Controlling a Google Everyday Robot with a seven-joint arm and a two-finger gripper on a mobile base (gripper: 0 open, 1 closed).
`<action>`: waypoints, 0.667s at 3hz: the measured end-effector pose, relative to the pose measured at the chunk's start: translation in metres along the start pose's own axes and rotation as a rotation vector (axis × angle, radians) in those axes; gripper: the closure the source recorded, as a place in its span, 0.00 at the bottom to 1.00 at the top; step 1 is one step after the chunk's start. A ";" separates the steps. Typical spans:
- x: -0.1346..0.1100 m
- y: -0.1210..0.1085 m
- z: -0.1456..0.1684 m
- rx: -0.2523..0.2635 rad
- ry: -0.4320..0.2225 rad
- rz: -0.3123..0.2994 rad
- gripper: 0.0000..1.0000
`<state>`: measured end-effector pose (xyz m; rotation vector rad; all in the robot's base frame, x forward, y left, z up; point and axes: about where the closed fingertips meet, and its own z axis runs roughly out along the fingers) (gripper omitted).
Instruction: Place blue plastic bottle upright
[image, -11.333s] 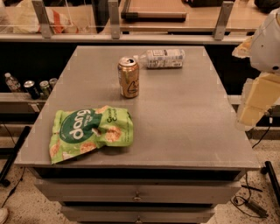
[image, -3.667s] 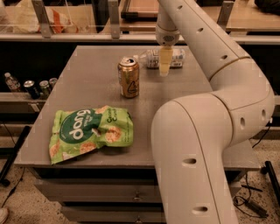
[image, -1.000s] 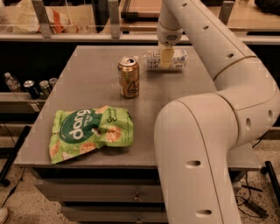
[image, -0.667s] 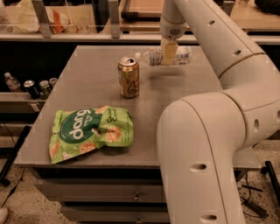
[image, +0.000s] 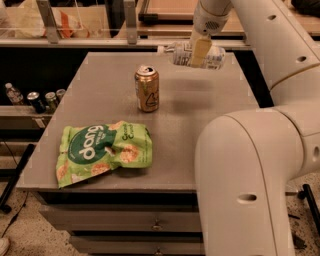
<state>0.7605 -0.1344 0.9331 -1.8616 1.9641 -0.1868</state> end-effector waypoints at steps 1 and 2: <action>-0.005 0.004 -0.020 0.002 -0.116 0.052 1.00; -0.012 0.006 -0.035 0.000 -0.218 0.093 1.00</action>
Offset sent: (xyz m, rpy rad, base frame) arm -0.0251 -0.0035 0.0691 0.3683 0.0256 0.0055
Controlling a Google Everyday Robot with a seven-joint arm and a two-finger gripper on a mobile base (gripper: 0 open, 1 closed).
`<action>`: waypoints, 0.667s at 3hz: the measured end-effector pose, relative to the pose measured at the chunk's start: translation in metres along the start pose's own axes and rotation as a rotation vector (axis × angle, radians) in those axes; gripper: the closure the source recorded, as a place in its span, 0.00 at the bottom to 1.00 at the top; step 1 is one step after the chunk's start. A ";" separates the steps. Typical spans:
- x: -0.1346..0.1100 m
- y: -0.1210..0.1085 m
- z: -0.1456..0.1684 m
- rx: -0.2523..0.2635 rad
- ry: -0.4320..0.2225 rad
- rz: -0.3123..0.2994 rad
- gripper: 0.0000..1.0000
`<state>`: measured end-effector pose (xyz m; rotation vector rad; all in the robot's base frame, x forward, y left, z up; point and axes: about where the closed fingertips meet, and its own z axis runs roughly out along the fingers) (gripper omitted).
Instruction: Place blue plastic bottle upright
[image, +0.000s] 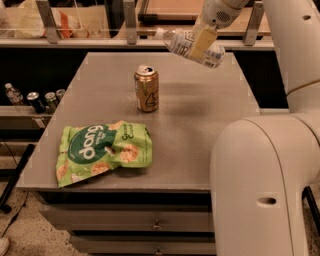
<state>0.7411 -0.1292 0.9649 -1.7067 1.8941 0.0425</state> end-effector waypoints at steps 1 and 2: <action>-0.006 0.001 -0.008 -0.006 -0.110 0.059 1.00; -0.013 0.001 -0.006 -0.031 -0.255 0.156 1.00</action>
Offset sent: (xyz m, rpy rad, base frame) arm 0.0007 -0.0122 0.0351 0.4822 0.1205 -0.0480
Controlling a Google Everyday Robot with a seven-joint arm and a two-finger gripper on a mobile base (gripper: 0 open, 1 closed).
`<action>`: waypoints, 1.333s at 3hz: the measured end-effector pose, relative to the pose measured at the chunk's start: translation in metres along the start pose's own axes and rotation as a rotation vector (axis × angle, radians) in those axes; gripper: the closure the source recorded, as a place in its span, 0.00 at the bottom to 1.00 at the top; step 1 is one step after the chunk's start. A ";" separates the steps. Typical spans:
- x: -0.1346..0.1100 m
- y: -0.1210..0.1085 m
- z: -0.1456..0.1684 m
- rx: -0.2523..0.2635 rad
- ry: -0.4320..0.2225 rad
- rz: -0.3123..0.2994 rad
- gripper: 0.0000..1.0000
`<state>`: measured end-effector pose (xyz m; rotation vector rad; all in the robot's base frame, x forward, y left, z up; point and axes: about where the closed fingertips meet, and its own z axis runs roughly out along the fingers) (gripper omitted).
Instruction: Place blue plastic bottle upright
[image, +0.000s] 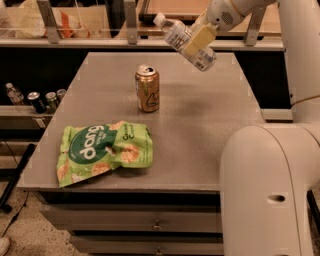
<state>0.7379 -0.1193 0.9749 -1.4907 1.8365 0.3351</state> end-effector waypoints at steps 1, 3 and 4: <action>0.000 -0.001 0.002 0.002 -0.003 0.001 1.00; 0.001 -0.023 -0.011 0.102 -0.047 0.020 1.00; 0.002 -0.037 -0.029 0.197 -0.095 0.052 1.00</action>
Offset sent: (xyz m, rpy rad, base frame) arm 0.0015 -0.0023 0.0008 0.0195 -0.0300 -0.0283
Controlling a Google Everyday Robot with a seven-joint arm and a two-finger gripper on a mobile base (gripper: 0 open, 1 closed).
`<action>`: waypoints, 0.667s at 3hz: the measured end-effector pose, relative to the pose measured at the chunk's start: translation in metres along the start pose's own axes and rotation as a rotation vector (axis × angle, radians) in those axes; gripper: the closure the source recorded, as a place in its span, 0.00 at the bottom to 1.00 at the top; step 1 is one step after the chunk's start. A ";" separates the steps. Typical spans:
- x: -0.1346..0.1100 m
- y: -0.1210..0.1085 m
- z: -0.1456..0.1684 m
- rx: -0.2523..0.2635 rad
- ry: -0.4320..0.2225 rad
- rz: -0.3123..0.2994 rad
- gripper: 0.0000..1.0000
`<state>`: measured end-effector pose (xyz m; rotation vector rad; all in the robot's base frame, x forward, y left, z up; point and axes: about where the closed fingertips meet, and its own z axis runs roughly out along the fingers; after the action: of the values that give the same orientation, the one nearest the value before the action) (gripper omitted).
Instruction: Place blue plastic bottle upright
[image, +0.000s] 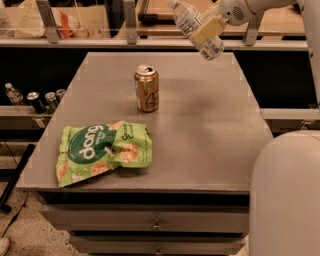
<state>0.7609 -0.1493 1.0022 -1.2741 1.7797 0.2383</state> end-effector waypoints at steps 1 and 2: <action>0.001 0.003 -0.008 0.041 -0.049 0.030 1.00; 0.006 0.022 0.002 0.043 -0.072 0.046 1.00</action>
Offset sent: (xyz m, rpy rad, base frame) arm -0.0492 0.0243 -0.0418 0.1165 -0.0407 -0.0491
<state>0.7434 -0.1422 0.9899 -1.1812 1.7450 0.2667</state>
